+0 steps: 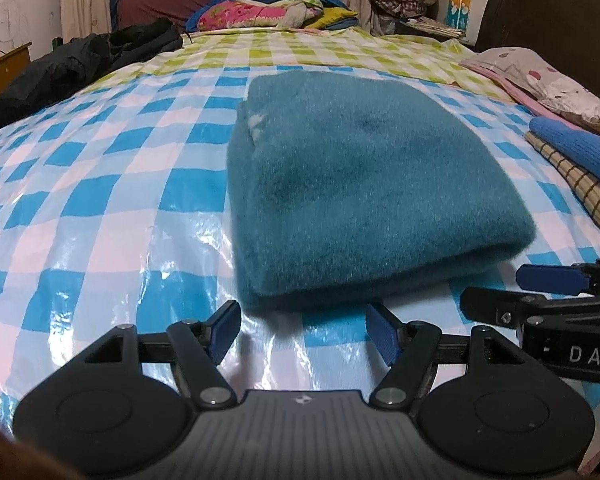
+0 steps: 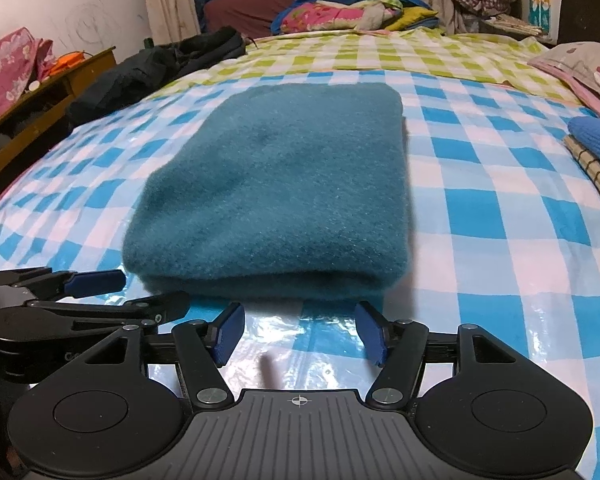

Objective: Fold small clothes

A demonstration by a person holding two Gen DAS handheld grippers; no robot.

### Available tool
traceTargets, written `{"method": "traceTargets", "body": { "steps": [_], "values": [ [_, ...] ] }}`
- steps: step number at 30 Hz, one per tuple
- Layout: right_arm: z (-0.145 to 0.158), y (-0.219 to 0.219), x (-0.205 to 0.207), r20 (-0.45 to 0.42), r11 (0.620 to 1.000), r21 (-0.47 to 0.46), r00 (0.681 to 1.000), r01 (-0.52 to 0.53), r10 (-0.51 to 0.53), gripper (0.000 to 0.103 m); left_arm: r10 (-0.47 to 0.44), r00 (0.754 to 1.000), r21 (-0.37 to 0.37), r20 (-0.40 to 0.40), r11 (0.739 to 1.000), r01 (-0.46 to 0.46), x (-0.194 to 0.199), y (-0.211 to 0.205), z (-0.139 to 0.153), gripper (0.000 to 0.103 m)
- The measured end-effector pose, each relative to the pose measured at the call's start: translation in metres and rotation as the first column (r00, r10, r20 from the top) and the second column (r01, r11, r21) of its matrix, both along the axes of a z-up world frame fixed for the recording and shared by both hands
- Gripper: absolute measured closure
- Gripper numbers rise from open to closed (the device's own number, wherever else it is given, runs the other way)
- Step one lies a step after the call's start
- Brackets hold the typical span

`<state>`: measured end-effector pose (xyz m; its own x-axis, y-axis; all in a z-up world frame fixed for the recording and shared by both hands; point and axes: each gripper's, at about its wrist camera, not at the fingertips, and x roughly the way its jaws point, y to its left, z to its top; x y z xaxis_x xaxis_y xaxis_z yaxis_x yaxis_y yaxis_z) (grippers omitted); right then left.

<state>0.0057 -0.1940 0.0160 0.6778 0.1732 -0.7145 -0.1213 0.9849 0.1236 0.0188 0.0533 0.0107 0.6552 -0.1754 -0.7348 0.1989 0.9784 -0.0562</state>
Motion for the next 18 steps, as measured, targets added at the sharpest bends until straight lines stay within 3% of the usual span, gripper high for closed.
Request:
{"method": "traceTargets", "body": {
  "steps": [18],
  "values": [
    [-0.005, -0.003, -0.008, 0.016, 0.997, -0.071, 1.0, 0.012, -0.011, 0.037, 0.032, 0.999, 0.054, -0.025, 0.998, -0.031, -0.012, -0.004, -0.007, 0.013]
  ]
}}
